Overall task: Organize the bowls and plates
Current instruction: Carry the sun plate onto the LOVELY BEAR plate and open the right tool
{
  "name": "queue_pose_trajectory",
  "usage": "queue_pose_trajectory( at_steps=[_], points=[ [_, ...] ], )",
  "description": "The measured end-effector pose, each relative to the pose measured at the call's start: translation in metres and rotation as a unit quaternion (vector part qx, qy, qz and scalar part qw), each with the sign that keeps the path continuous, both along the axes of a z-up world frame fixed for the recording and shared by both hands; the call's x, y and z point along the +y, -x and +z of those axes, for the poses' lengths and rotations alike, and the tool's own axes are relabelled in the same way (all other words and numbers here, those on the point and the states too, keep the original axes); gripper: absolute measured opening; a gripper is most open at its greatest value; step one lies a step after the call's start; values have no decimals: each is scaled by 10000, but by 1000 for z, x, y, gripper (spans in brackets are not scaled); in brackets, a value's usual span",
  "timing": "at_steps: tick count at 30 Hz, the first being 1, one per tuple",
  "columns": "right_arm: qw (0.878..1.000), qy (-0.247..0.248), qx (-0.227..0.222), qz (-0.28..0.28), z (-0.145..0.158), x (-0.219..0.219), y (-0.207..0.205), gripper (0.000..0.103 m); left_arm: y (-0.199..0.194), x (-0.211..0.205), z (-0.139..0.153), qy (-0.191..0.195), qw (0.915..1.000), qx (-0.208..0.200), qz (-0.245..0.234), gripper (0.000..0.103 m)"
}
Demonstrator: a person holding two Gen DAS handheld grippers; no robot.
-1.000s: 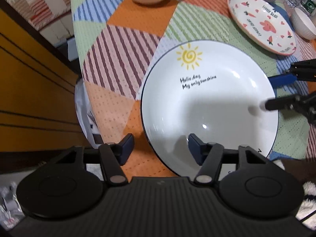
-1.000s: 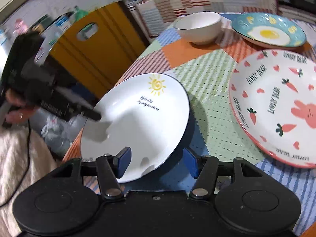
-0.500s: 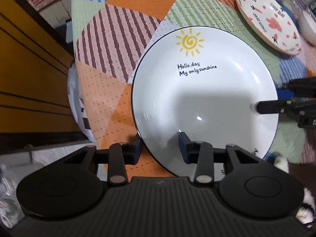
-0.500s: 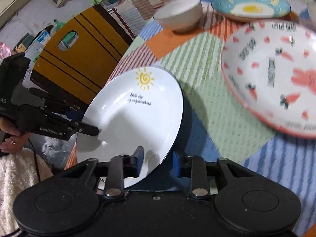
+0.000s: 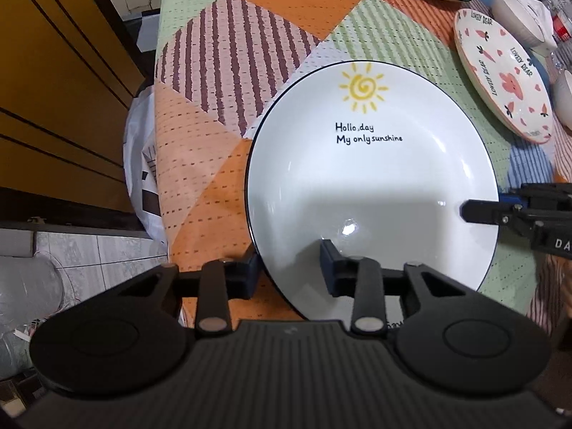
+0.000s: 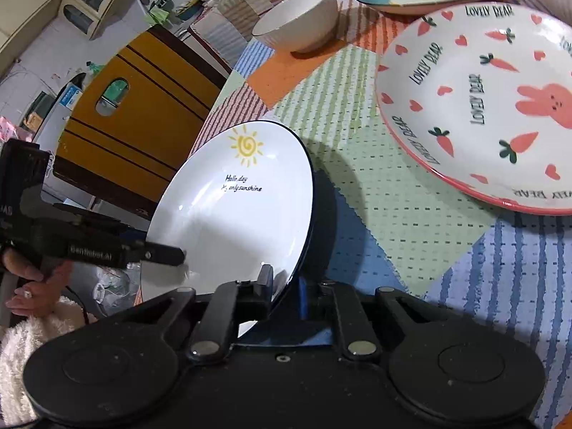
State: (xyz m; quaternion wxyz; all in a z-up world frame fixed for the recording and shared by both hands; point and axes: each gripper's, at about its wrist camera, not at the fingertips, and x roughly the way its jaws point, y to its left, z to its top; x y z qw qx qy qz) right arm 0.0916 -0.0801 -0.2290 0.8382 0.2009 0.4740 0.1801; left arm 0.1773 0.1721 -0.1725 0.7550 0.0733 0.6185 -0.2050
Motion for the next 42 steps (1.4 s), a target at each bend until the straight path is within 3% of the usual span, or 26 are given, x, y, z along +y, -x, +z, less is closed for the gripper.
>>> queue_pose_trajectory(
  at_steps=[6, 12, 24, 33, 42],
  points=[
    [9999, -64, -64, 51, 7, -9, 0, 19, 7, -7, 22, 119, 9992, -378, -3, 33],
    [9994, -39, -356, -19, 33, -29, 8, 19, 10, -15, 54, 673, 9963, -497, 217, 33],
    [9946, 176, -991, -232, 90, -85, 19, 19, 10, -77, 107, 976, 9901, -1004, -92, 33],
    [9932, 272, -946, -620, 106, -139, 21, 19, -7, -138, 114, 1220, 9861, -1041, -438, 33],
    [9882, 519, -944, -1086, 102, -179, 23, 19, -31, -189, 91, 1228, 9866, -842, -673, 33]
  ],
)
